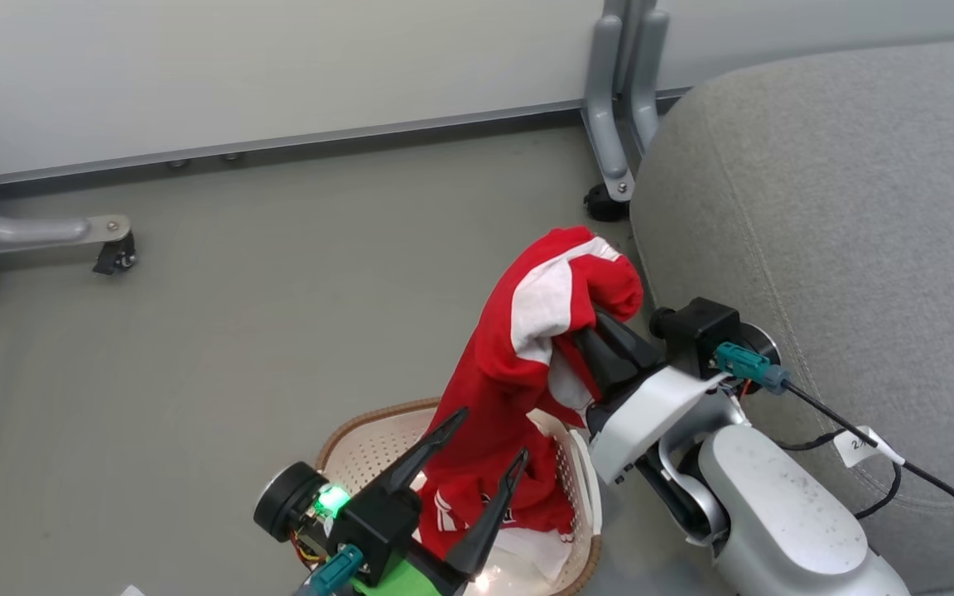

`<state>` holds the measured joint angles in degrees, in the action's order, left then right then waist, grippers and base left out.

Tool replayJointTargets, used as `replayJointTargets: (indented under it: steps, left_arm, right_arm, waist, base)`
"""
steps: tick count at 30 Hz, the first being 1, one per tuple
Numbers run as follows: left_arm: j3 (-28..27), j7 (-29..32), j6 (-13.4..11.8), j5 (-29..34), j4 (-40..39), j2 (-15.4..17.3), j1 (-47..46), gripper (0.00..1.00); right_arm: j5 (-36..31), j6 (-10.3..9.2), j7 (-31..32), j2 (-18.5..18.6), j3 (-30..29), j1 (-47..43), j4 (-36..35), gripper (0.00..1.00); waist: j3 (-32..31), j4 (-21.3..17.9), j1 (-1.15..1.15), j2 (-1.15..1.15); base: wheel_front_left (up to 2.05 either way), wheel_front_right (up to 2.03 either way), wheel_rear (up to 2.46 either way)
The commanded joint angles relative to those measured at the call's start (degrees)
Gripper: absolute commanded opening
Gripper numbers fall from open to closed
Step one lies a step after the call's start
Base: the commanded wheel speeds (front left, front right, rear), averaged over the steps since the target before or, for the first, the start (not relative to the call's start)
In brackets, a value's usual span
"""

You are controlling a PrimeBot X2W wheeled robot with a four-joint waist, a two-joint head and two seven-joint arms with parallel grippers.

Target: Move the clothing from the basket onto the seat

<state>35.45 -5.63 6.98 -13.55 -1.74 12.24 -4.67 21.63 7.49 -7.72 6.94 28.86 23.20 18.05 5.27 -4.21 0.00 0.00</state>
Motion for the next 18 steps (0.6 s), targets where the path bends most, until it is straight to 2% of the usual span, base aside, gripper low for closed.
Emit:
replayJointTargets:
  steps: [1,9,18]
  left_arm:
    - [0.1,0.1,-0.2,0.2,-0.3,0.7,-1.4,1.0]
    - [0.3,0.8,-0.1,0.8,-1.7,2.2,-4.2,1.0]
    - [0.9,1.8,0.1,1.1,-3.5,3.8,-7.0,1.0]
  right_arm:
    - [-0.3,0.0,-0.4,0.4,-0.5,1.0,-0.6,0.0]
    - [-2.8,0.0,-1.1,1.7,-4.6,1.8,-2.4,0.0]
    - [-4.4,0.0,-1.7,1.6,-10.7,0.0,-3.8,0.0]
  waist:
    - [2.9,-4.2,0.0,0.0]
    - [7.8,-10.8,0.0,0.0]
    - [11.6,-15.5,0.0,0.0]
  base:
    - [0.0,0.0,0.0]
    - [0.0,0.0,0.0]
    - [0.0,0.0,0.0]
